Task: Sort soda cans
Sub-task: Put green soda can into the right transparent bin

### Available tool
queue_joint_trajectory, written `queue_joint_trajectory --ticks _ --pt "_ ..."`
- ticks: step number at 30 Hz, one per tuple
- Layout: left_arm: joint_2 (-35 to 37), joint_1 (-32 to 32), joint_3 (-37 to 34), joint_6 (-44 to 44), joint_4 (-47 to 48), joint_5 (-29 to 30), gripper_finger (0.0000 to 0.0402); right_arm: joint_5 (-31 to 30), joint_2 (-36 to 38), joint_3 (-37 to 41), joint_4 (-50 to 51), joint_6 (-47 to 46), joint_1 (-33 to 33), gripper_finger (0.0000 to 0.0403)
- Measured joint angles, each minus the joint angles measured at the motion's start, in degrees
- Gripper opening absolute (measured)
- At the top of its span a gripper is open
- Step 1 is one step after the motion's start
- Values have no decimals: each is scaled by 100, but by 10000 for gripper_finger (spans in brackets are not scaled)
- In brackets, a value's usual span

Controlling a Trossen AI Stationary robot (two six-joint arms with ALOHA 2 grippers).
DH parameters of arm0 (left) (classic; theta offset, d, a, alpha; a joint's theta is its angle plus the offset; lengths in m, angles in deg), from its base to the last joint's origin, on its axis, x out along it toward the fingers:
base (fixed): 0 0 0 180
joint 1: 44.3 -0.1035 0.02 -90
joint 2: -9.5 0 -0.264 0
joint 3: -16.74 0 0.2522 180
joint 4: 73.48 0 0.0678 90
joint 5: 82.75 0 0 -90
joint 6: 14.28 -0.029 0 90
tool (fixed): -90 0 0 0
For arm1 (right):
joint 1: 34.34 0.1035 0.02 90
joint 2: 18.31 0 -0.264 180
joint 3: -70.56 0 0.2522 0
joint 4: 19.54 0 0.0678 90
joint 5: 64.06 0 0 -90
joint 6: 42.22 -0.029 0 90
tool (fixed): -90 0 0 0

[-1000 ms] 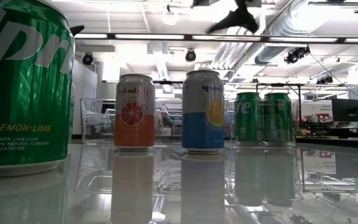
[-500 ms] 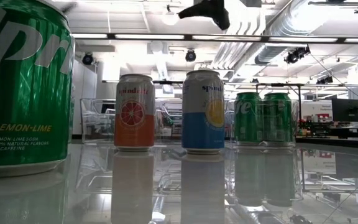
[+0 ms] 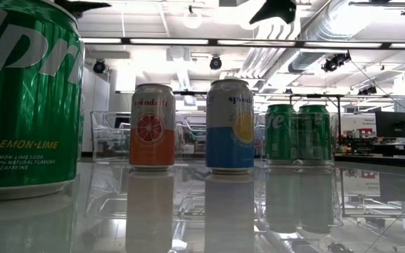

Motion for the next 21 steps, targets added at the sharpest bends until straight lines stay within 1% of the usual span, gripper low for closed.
queue_joint_trajectory --ticks 2,4,6,8,10,12,14,15,17,21 --pt "-312 0 0 661 -381 -1 330 -92 40 3 229 -52 1 288" --pt "-620 -6 0 981 -743 16 330 -97 86 3 347 -46 2 288" --pt "-937 -41 1 941 -932 241 330 -187 90 3 409 14 2 288" --pt "-1192 -105 -2 790 -869 495 330 -376 90 3 357 -30 2 288" --pt "-1460 -146 0 896 -912 625 330 -433 90 3 247 -47 2 288" --pt "-1699 -166 -2 1181 -914 508 330 -432 90 3 192 56 2 288" --pt "-1892 -188 -4 1372 -1175 206 330 -412 92 3 206 54 2 288" --pt "-1958 -207 -9 1326 -1464 30 330 -412 109 3 206 36 2 288" --pt "-2051 -204 -11 792 -2488 -284 330 -412 131 3 202 43 2 288" --pt "-2207 -71 4 -614 -5241 -408 330 -409 129 3 202 185 2 288"
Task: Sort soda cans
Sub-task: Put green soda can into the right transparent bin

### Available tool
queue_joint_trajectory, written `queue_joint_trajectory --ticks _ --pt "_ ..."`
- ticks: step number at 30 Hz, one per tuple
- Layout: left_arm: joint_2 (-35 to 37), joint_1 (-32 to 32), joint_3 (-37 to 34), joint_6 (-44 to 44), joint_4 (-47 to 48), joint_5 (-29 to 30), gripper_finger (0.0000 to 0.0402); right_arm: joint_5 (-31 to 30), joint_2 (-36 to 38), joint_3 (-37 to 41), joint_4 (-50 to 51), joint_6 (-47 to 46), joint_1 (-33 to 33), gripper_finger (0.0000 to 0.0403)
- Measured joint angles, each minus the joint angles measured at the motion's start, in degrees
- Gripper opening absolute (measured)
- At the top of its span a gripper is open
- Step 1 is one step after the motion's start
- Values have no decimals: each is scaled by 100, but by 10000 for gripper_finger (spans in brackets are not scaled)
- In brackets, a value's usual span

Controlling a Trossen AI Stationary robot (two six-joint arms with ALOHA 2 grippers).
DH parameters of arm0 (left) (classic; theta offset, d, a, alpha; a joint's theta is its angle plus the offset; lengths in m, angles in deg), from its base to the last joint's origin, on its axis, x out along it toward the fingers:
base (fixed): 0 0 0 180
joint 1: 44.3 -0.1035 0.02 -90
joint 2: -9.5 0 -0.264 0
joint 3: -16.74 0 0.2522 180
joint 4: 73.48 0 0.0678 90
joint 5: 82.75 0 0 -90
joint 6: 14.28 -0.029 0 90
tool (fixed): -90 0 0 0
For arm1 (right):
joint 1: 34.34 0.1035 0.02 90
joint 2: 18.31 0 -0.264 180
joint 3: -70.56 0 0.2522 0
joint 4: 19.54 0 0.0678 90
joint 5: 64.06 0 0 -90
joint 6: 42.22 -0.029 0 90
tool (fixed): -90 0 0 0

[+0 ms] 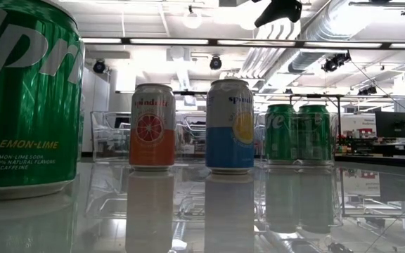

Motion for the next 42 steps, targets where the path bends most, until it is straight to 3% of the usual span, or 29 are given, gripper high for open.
queue_joint_trajectory --ticks 7,10,12,14,16,19,22,24,26,30,34,42 --pt "-233 330 -2 -2037 -3353 39 330 45 0 2 160 201 0 288" --pt "-256 415 28 -2668 -3863 406 330 -71 0 2 201 210 0 288" --pt "-253 469 176 -3073 -3615 645 330 -162 0 2 155 242 0 288" --pt "-177 507 421 -3345 -2766 886 330 -166 0 2 169 372 0 288" --pt "-74 525 843 -3476 -1269 1222 330 -175 0 2 269 408 0 288" --pt "11 523 1881 -3118 2386 1907 330 -175 0 2 377 341 0 288" --pt "-283 510 3211 -2118 6246 2209 330 -180 0 2 389 338 0 288" --pt "-599 508 3952 -1445 8316 2206 330 -180 0 2 396 340 0 288" --pt "-912 513 4430 -934 9811 2049 330 -180 0 2 429 364 0 288" --pt "-1310 609 4606 -506 11265 1131 330 -200 0 2 506 307 0 288" --pt "-1674 638 4323 -239 11976 623 331 -210 0 2 515 191 0 288" --pt "-2120 285 3381 -288 12171 10 346 -212 0 2 518 192 1 288"
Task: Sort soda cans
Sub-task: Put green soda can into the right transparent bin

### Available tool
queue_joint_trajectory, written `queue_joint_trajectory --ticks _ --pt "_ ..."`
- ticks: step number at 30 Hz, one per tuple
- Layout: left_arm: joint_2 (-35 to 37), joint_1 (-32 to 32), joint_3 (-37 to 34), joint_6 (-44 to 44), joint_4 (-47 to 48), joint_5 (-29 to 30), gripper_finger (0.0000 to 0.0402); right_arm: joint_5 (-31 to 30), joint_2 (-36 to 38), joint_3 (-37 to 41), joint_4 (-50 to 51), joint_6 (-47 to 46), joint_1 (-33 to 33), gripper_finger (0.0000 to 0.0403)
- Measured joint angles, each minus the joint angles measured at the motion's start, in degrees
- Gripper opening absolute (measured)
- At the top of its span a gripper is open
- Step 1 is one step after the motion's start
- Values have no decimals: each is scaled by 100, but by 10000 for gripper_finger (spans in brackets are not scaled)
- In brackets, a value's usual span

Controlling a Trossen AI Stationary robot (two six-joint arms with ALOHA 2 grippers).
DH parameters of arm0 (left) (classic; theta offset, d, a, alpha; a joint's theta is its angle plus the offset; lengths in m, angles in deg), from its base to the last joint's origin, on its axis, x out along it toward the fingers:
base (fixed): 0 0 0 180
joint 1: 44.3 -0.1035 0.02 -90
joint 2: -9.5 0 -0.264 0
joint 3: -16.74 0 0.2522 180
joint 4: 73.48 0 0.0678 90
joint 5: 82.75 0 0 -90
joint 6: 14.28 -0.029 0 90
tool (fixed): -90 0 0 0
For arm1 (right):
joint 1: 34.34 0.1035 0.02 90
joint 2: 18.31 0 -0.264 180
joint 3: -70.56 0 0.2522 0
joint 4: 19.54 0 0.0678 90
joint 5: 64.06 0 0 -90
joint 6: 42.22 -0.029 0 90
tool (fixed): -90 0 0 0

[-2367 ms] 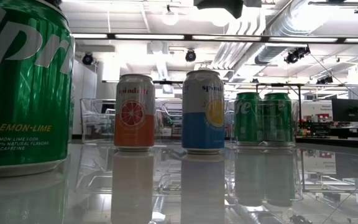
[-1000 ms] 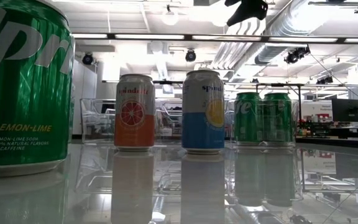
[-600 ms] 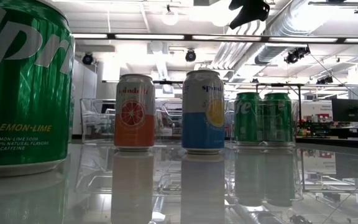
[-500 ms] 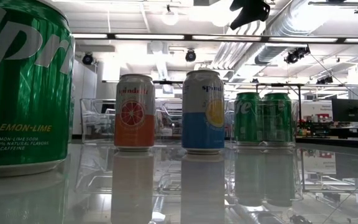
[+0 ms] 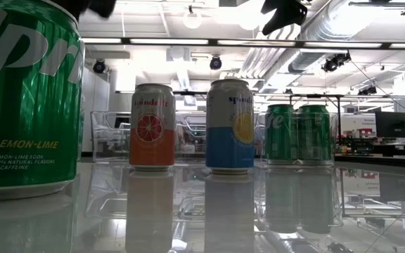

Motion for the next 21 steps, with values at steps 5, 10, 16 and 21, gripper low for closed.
queue_joint_trajectory --ticks 5,10,16,21 --pt "-36 -249 -757 105 -328 -439 365 0 0 0 -13 0 -1 288" --pt "-20 -386 -1246 157 -1074 -547 373 2 0 0 -13 0 1 288" --pt "-44 -419 -1624 494 -1517 -406 372 2 0 0 -15 -42 1 288" --pt "-69 -422 -1864 562 -1487 -420 363 -3 0 0 -15 -42 1 288"
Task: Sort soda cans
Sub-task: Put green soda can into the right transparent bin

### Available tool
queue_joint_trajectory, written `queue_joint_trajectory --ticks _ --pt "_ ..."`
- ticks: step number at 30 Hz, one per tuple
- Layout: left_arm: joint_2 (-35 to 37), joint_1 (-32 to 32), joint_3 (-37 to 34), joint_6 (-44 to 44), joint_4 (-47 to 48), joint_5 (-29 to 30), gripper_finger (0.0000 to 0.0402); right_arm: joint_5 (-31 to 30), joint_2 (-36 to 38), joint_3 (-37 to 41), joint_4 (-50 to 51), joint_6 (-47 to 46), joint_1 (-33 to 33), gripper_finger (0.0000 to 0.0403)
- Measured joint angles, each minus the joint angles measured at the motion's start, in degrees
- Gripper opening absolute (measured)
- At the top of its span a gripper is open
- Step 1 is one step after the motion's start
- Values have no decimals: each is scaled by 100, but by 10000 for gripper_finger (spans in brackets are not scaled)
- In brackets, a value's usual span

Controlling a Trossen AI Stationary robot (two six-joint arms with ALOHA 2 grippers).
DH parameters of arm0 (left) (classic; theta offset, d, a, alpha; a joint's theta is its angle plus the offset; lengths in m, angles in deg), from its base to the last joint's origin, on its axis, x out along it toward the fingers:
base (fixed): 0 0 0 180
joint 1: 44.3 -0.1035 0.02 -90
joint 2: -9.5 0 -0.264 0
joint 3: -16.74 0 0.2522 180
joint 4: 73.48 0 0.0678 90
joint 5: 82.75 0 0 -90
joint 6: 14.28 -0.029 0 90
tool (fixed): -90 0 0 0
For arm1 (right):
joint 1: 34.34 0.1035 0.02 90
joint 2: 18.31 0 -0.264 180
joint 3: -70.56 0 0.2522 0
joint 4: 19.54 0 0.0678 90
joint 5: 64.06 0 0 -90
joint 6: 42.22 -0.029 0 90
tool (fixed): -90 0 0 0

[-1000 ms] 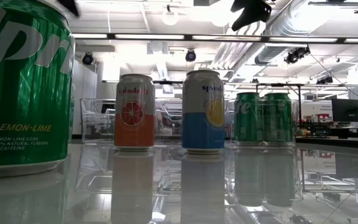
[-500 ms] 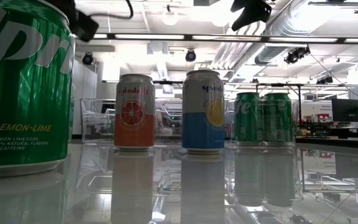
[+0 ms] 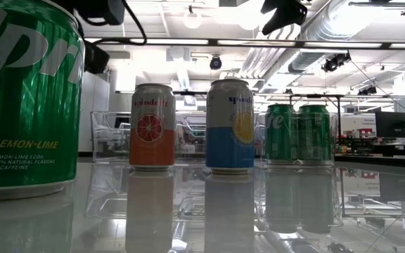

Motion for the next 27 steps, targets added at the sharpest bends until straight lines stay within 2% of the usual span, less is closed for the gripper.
queue_joint_trajectory --ticks 7,13,16,20,23,27 --pt "7 9 -113 -66 -212 -96 306 -50 118 2 38 -5 9 288" --pt "-6 162 439 -133 -51 -190 304 -244 766 2 364 -290 212 288" --pt "-34 233 1106 -313 349 -239 304 -286 1270 2 579 -597 373 288" --pt "-350 227 2450 -635 912 -81 304 -290 1931 2 755 -1037 589 288" --pt "-938 221 3581 -1115 1021 -35 304 -393 2346 2 881 -1234 712 288" --pt "-2114 253 5187 -2106 973 -189 304 -689 2728 2 1124 -1433 804 288"
